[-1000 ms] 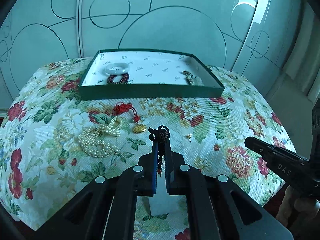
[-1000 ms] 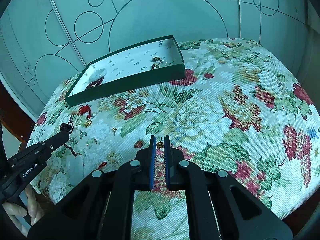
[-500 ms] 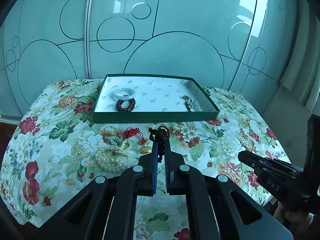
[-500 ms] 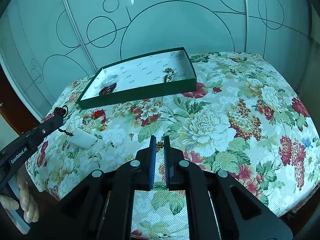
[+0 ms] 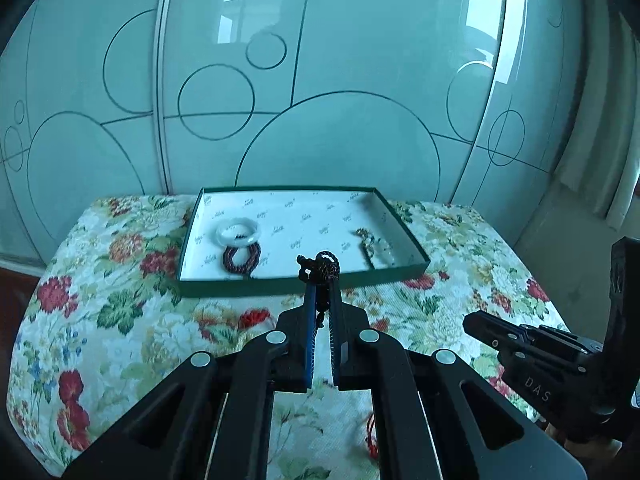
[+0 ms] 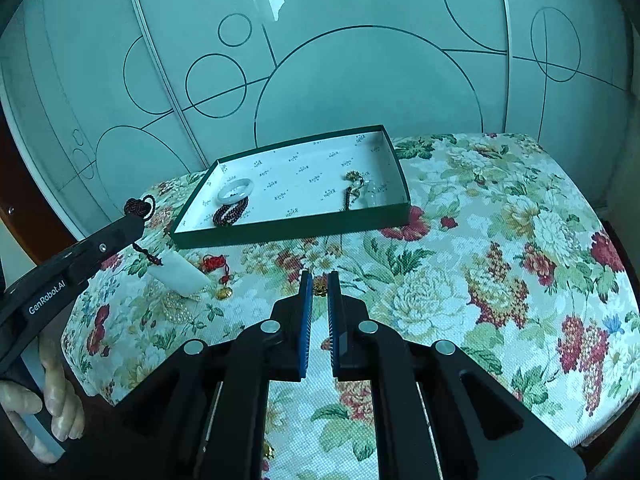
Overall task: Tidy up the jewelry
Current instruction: 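Carry the pendant and gold piece into the green box and open both tools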
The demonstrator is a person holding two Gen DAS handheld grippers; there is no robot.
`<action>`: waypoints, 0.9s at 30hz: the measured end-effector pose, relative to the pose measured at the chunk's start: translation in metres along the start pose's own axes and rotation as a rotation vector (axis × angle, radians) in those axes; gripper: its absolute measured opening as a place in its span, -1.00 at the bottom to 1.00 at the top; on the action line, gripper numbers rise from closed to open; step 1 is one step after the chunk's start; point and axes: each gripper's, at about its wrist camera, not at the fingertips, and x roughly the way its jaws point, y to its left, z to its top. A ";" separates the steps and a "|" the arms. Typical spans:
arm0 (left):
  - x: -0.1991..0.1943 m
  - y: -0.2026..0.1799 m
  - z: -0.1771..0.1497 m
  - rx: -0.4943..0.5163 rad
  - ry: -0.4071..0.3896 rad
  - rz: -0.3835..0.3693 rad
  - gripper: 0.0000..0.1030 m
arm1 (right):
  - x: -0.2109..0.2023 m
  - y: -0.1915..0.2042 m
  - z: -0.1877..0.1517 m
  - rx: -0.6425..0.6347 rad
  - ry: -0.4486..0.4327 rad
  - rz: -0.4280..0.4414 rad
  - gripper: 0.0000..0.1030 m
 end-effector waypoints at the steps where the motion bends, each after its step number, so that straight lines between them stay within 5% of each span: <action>1: 0.002 -0.002 0.005 0.006 -0.006 -0.003 -0.89 | 0.001 0.001 0.005 -0.001 -0.006 0.004 -0.85; 16: 0.065 -0.011 0.083 0.086 -0.077 -0.012 -0.89 | 0.060 0.008 0.091 -0.023 -0.052 0.023 -0.85; 27: 0.162 0.016 0.063 0.079 0.055 0.042 -0.89 | 0.154 0.005 0.094 -0.025 0.058 -0.002 -0.85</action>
